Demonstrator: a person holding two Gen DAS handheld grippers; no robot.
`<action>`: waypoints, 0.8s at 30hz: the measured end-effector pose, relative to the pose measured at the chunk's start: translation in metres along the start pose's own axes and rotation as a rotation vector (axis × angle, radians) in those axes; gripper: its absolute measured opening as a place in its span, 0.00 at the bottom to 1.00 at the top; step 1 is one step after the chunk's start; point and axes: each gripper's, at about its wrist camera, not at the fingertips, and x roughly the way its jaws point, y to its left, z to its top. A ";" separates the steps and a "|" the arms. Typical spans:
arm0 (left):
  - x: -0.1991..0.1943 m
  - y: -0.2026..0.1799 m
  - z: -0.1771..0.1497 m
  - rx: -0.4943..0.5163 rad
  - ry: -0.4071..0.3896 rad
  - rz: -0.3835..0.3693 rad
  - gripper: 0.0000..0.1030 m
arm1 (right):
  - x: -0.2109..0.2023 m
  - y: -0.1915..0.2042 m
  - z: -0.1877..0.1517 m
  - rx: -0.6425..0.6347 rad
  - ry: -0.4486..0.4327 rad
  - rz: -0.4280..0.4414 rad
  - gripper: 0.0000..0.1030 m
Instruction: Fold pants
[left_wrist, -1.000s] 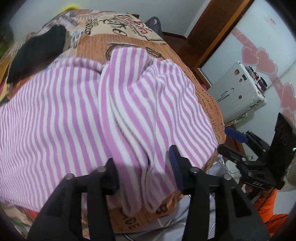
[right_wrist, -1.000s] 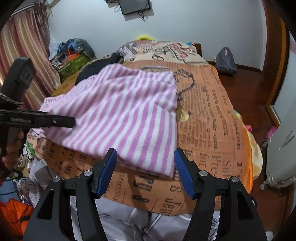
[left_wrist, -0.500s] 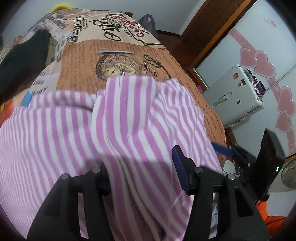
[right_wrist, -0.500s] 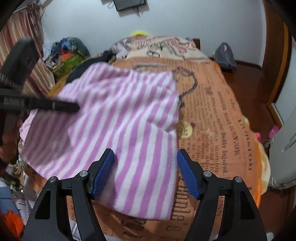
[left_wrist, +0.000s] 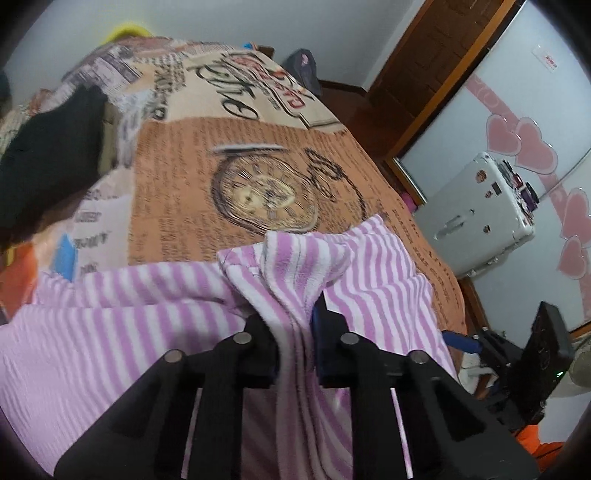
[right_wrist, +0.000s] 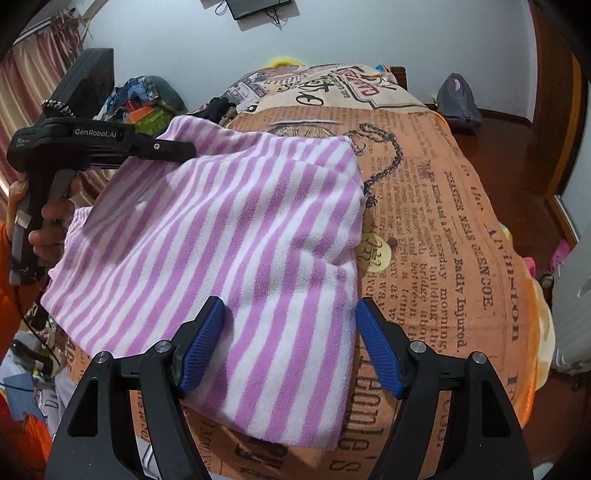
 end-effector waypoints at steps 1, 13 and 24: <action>-0.005 0.002 -0.001 -0.002 -0.012 0.010 0.13 | -0.003 0.001 0.003 -0.005 -0.010 0.005 0.68; 0.000 0.032 -0.010 -0.089 -0.008 0.108 0.18 | 0.014 0.002 0.068 -0.085 -0.113 -0.054 0.68; -0.013 0.052 -0.023 -0.148 -0.041 0.099 0.18 | 0.069 -0.028 0.104 -0.145 -0.027 -0.178 0.66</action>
